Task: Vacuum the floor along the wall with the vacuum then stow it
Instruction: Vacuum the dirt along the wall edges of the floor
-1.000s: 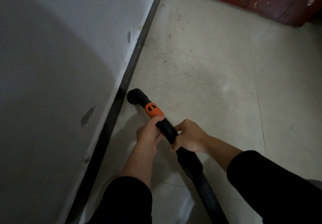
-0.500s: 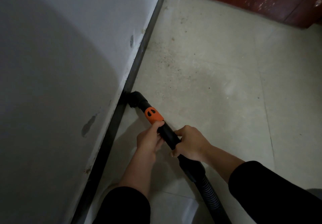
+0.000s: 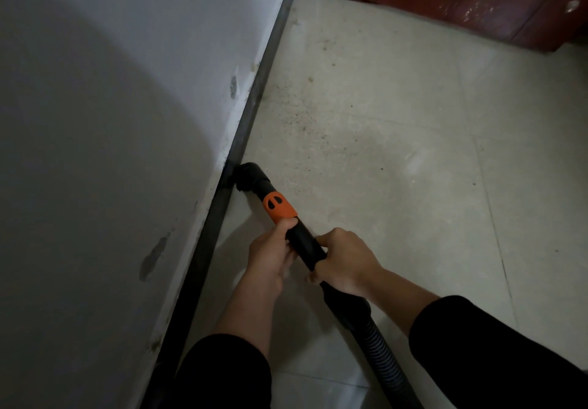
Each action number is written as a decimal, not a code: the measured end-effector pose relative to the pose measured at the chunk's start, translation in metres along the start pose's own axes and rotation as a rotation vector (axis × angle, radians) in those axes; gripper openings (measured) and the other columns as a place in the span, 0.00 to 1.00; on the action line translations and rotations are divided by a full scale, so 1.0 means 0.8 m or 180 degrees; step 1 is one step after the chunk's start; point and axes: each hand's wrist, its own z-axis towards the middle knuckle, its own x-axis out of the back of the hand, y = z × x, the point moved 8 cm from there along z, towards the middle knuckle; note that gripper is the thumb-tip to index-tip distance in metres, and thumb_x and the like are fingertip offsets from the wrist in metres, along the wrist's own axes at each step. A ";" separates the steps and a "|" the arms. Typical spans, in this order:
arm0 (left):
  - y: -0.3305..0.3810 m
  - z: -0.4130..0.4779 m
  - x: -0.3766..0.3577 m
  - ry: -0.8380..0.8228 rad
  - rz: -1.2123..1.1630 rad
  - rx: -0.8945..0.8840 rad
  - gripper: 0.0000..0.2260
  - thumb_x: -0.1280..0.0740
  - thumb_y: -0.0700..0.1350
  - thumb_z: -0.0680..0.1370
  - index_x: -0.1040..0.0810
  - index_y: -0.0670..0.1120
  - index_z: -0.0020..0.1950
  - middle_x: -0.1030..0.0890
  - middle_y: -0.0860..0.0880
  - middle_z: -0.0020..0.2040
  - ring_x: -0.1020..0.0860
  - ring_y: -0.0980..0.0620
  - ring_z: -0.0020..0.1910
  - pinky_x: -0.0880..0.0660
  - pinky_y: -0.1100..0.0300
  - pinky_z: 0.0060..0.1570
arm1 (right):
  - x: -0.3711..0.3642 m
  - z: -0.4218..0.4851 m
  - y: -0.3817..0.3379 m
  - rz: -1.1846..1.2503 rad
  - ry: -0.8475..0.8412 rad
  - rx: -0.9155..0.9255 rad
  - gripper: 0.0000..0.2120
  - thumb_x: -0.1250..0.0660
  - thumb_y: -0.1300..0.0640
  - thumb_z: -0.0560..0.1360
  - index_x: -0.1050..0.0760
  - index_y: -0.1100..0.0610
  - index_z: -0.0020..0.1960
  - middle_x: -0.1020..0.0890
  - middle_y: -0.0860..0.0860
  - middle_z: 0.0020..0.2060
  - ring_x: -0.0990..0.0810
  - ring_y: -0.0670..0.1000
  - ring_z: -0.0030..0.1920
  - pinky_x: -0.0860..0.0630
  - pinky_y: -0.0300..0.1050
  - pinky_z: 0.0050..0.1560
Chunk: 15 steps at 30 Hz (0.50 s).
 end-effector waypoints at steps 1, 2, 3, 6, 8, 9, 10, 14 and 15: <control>0.003 0.003 -0.003 -0.0015 0.0005 -0.0002 0.11 0.30 0.44 0.76 0.22 0.40 0.55 0.17 0.43 0.50 0.18 0.50 0.48 0.23 0.61 0.44 | 0.001 0.003 -0.001 0.0003 0.0005 -0.0005 0.19 0.24 0.55 0.63 0.18 0.54 0.53 0.19 0.51 0.35 0.19 0.52 0.36 0.20 0.45 0.39; 0.006 0.006 -0.004 -0.0021 0.0013 -0.0009 0.11 0.30 0.44 0.76 0.22 0.40 0.56 0.17 0.43 0.50 0.19 0.50 0.47 0.23 0.61 0.43 | 0.003 0.006 -0.002 0.0005 0.0011 -0.0005 0.19 0.24 0.54 0.63 0.18 0.54 0.54 0.19 0.51 0.35 0.19 0.52 0.36 0.21 0.45 0.39; 0.010 0.009 -0.006 -0.0029 0.0025 -0.0014 0.12 0.30 0.44 0.76 0.22 0.40 0.56 0.18 0.44 0.50 0.19 0.51 0.47 0.23 0.62 0.42 | 0.005 0.009 -0.003 0.0011 0.0026 -0.0004 0.19 0.24 0.54 0.63 0.18 0.54 0.54 0.20 0.51 0.35 0.19 0.51 0.36 0.21 0.45 0.39; 0.017 0.019 -0.008 -0.0038 0.0080 -0.0020 0.11 0.29 0.45 0.76 0.22 0.41 0.55 0.18 0.44 0.51 0.19 0.51 0.46 0.24 0.63 0.40 | 0.008 0.018 -0.005 0.0022 0.0082 -0.0008 0.19 0.24 0.54 0.63 0.18 0.54 0.54 0.21 0.50 0.33 0.20 0.51 0.35 0.22 0.43 0.37; 0.021 0.022 -0.010 -0.0033 0.0082 -0.0038 0.10 0.29 0.44 0.76 0.22 0.42 0.54 0.18 0.44 0.51 0.19 0.52 0.46 0.24 0.63 0.40 | 0.009 0.024 -0.005 0.0023 0.0108 -0.0022 0.19 0.24 0.54 0.63 0.19 0.53 0.54 0.20 0.50 0.34 0.20 0.51 0.35 0.21 0.43 0.37; 0.023 0.023 -0.011 -0.0034 0.0065 -0.0052 0.11 0.29 0.44 0.75 0.22 0.42 0.55 0.18 0.44 0.51 0.19 0.52 0.46 0.24 0.63 0.40 | 0.009 0.027 -0.006 0.0037 0.0116 -0.0025 0.20 0.24 0.54 0.63 0.19 0.53 0.54 0.20 0.50 0.35 0.19 0.51 0.36 0.20 0.44 0.38; 0.024 0.025 -0.012 -0.0035 0.0041 -0.0068 0.12 0.29 0.44 0.75 0.22 0.41 0.57 0.18 0.44 0.51 0.19 0.52 0.47 0.24 0.63 0.39 | 0.009 0.030 -0.006 0.0063 0.0121 -0.0023 0.20 0.24 0.54 0.63 0.19 0.53 0.55 0.19 0.50 0.36 0.19 0.51 0.36 0.19 0.46 0.40; 0.031 0.028 -0.014 -0.0045 -0.0026 -0.0108 0.14 0.29 0.44 0.76 0.22 0.41 0.59 0.18 0.43 0.53 0.19 0.52 0.48 0.24 0.64 0.38 | 0.009 0.039 -0.009 0.0081 0.0172 -0.0013 0.19 0.24 0.54 0.64 0.20 0.53 0.54 0.19 0.50 0.36 0.19 0.50 0.36 0.19 0.46 0.40; 0.032 0.029 -0.014 -0.0034 -0.0028 -0.0116 0.14 0.29 0.44 0.76 0.22 0.41 0.59 0.18 0.43 0.53 0.19 0.52 0.48 0.24 0.64 0.39 | 0.008 0.039 -0.010 0.0063 0.0201 -0.0011 0.18 0.25 0.54 0.64 0.20 0.53 0.54 0.20 0.50 0.36 0.19 0.50 0.36 0.20 0.45 0.39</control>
